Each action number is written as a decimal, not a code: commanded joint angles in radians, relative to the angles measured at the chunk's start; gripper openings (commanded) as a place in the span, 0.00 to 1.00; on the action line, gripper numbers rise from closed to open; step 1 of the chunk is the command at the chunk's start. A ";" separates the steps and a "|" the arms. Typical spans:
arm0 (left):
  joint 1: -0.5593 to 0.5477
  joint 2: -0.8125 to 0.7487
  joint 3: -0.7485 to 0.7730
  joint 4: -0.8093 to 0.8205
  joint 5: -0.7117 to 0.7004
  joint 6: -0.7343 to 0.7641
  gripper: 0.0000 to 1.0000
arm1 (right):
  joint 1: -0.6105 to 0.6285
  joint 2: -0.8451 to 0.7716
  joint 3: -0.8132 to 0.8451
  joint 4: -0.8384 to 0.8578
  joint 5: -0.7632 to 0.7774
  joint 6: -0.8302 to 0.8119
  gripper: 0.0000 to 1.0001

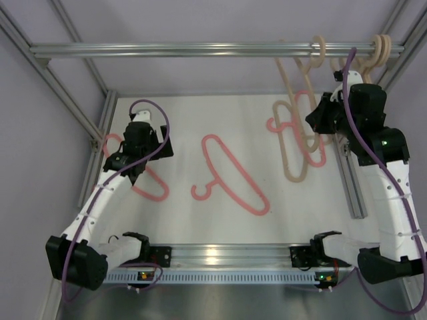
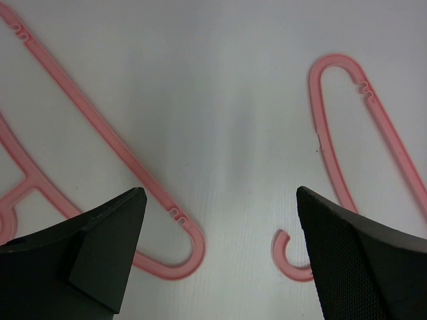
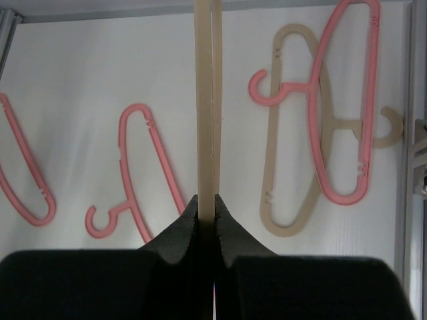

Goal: Organize the hangers

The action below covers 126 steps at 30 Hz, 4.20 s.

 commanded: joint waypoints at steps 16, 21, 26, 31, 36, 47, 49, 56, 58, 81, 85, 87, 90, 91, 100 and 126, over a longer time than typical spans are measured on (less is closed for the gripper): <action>0.002 -0.047 -0.010 0.005 -0.021 0.026 0.98 | -0.224 0.051 -0.020 -0.019 -0.127 0.043 0.00; 0.002 -0.047 -0.011 0.005 -0.027 0.026 0.98 | -0.281 0.071 -0.020 -0.015 -0.170 0.043 0.00; 0.002 -0.048 -0.013 0.005 -0.026 0.026 0.98 | -0.296 0.105 -0.013 -0.015 -0.168 0.047 0.00; 0.002 -0.047 -0.013 0.005 -0.029 0.026 0.98 | -0.373 0.100 -0.024 -0.016 -0.162 0.060 0.00; 0.002 -0.047 -0.014 0.007 -0.024 0.025 0.98 | -0.442 0.088 -0.022 -0.018 -0.167 0.064 0.00; 0.002 -0.041 -0.014 0.005 -0.024 0.023 0.98 | -0.446 -0.030 0.015 -0.015 -0.136 0.060 0.33; 0.002 -0.041 -0.014 0.005 -0.027 0.023 0.98 | -0.446 -0.073 0.033 -0.015 -0.122 0.055 0.51; 0.003 -0.039 -0.014 0.007 -0.030 0.022 0.98 | -0.437 -0.190 0.069 0.004 -0.093 0.038 0.81; 0.003 -0.038 -0.014 0.007 -0.029 0.022 0.98 | -0.426 -0.232 0.056 0.037 -0.047 0.035 0.84; 0.013 -0.021 -0.017 0.005 -0.043 0.023 0.98 | 0.215 -0.193 -0.289 0.336 0.199 -0.143 0.95; 0.013 -0.016 -0.018 0.005 -0.049 0.023 0.98 | 0.322 -0.093 -0.361 0.390 0.277 -0.100 0.94; 0.014 -0.016 -0.018 0.007 -0.050 0.023 0.98 | 0.339 -0.033 -0.411 0.415 0.283 -0.056 0.94; 0.014 -0.015 -0.019 0.007 -0.050 0.025 0.98 | 0.338 0.052 -0.470 0.464 0.309 0.012 0.94; 0.014 -0.015 -0.019 0.005 -0.050 0.025 0.98 | 0.334 0.079 -0.481 0.476 0.316 0.027 0.94; 0.014 -0.018 -0.021 0.005 -0.043 0.023 0.98 | 0.198 0.339 -0.537 0.539 0.313 0.191 0.93; 0.014 -0.016 -0.021 0.005 -0.026 0.020 0.98 | 0.162 0.605 -0.633 0.613 0.168 0.158 0.03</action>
